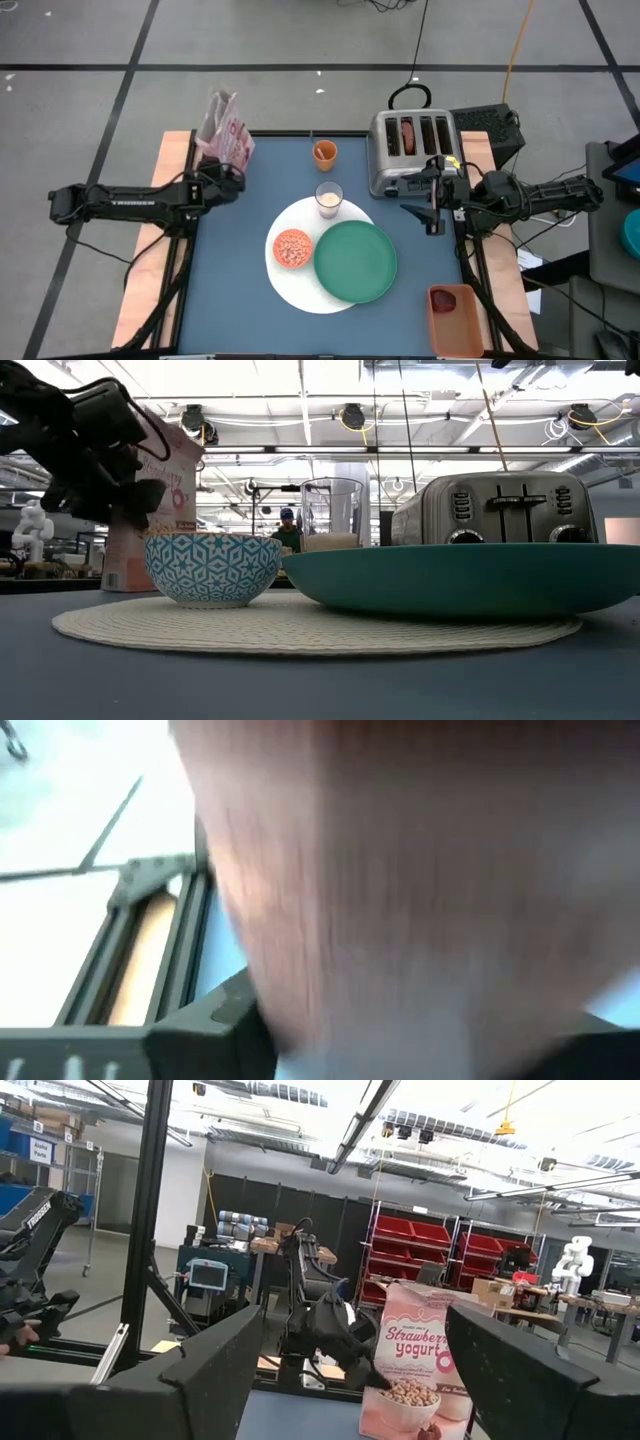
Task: Arrange a breakfast setting
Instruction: Pour the cereal from the cereal box into the orange bowl
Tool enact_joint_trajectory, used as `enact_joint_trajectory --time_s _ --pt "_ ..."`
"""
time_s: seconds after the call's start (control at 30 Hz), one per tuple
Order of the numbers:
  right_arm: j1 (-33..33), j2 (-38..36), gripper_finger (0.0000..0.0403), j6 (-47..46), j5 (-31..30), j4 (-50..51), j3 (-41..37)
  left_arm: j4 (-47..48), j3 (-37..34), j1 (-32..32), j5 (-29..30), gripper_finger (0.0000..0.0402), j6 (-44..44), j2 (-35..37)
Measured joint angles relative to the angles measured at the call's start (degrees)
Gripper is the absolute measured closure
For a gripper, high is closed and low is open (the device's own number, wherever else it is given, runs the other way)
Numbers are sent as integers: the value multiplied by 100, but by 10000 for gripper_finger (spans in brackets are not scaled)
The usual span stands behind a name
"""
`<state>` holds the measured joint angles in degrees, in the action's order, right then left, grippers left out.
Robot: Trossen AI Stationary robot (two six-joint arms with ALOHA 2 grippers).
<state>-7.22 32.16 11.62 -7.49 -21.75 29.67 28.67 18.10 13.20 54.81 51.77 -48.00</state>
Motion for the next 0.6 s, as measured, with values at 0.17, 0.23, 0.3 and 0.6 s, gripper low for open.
enact_joint_trajectory --time_s 0.17,0.23,0.3,0.6 --pt "-1 -1 96 0 1 72 0 495 -14 -5 -299 113 407 -2" --pt "1 0 96 0 0 106 0 664 -14 -9 -306 81 607 -5" --pt "-1 0 96 0 0 112 0 684 -14 -20 -315 50 638 -3" --pt "-1 0 96 0 0 113 0 638 -4 -139 -357 10 579 12"
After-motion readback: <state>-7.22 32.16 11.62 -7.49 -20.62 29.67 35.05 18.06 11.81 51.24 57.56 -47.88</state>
